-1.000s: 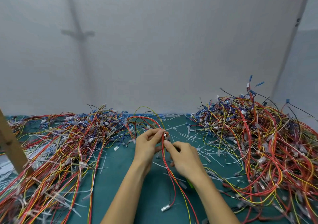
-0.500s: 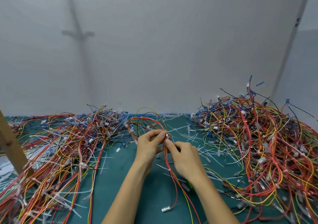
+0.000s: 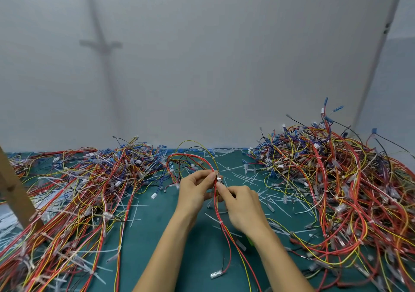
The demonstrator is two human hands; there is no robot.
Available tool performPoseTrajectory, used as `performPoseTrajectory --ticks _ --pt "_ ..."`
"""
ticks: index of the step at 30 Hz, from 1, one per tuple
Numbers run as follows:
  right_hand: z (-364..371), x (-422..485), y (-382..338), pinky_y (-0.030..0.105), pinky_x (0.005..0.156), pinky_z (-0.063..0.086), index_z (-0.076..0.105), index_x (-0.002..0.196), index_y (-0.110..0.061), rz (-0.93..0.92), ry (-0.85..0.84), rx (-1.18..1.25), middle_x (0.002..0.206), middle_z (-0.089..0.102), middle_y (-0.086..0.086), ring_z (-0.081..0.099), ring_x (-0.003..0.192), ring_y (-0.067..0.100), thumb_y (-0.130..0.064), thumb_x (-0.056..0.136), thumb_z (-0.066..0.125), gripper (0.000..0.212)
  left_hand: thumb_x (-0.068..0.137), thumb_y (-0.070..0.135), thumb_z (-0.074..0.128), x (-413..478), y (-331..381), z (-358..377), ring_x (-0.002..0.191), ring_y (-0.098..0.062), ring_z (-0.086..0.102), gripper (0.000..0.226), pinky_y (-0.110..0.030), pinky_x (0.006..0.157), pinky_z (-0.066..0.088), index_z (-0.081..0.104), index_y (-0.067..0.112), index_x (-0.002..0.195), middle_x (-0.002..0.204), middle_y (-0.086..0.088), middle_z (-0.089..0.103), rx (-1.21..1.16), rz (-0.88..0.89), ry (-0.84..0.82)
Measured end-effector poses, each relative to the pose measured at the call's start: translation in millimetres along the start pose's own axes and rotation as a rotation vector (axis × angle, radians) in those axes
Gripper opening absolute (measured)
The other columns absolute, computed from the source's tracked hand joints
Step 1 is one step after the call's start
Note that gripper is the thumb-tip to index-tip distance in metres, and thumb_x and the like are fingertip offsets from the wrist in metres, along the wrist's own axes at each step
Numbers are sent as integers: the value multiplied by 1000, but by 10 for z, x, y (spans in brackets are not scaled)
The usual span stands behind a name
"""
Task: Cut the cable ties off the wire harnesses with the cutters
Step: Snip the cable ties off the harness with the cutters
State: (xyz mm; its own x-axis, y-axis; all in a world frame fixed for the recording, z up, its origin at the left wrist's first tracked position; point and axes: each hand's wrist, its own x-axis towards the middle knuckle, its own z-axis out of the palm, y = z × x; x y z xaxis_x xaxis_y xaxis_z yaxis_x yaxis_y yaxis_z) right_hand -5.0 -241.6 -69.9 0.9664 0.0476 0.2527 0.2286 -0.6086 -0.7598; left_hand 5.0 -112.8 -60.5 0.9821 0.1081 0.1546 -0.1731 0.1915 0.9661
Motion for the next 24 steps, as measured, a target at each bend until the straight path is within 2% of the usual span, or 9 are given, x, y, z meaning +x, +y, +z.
performPoseTrajectory --ticks 3,6,8,11,14,17,21,24 --pt "9 -4 -19 28 54 36 70 71 -16 19 -1 30 40 48 -14 43 49 10 -59 95 44 56 94 7 61 8 -9 -15 72 -12 71 13 -24 55 55 69 -2 98 81 -3 76 10 1 13" --pt "17 -1 -32 32 61 43 65 62 -23 48 37 145 45 54 -20 53 54 13 -57 95 46 51 96 11 59 26 -21 -28 70 -13 69 12 -25 56 55 69 5 97 84 -3 75 15 17 71" --pt "9 12 -25 34 59 45 64 61 -20 42 58 239 48 56 -12 53 53 16 -60 90 53 50 97 14 57 38 -24 -38 64 -8 67 12 -23 53 53 69 12 96 82 2 73 27 35 131" --pt "-47 13 -24 31 54 35 63 65 -19 -12 -83 361 50 47 -7 41 51 11 -61 75 70 44 97 15 57 56 -2 -62 59 -4 65 12 -21 49 51 68 13 96 80 4 73 15 60 217" --pt "-79 9 -30 30 64 42 70 76 -22 -84 -273 382 61 53 -8 46 60 8 -42 64 78 25 97 18 58 71 46 -96 61 -8 68 12 -21 46 50 67 11 98 84 2 73 -54 75 289" --pt "-46 -26 -54 28 64 41 70 82 -23 -119 -359 387 64 52 -8 45 62 9 -29 65 78 19 97 18 58 77 57 -104 63 -10 70 12 -21 45 49 67 10 98 89 -3 73 -93 82 334" --pt "9 -55 -90 19 60 42 67 78 -28 -129 -300 234 59 57 -12 47 55 2 -32 66 81 19 96 17 59 74 49 -78 68 -17 73 11 -22 46 50 66 9 99 91 -6 74 -112 88 355" --pt "36 -52 -85 18 56 41 65 71 -27 -111 -229 228 56 57 -9 47 53 3 -35 71 80 16 96 16 60 66 49 -74 69 -19 74 10 -22 48 52 67 9 98 90 -6 74 -145 86 347"
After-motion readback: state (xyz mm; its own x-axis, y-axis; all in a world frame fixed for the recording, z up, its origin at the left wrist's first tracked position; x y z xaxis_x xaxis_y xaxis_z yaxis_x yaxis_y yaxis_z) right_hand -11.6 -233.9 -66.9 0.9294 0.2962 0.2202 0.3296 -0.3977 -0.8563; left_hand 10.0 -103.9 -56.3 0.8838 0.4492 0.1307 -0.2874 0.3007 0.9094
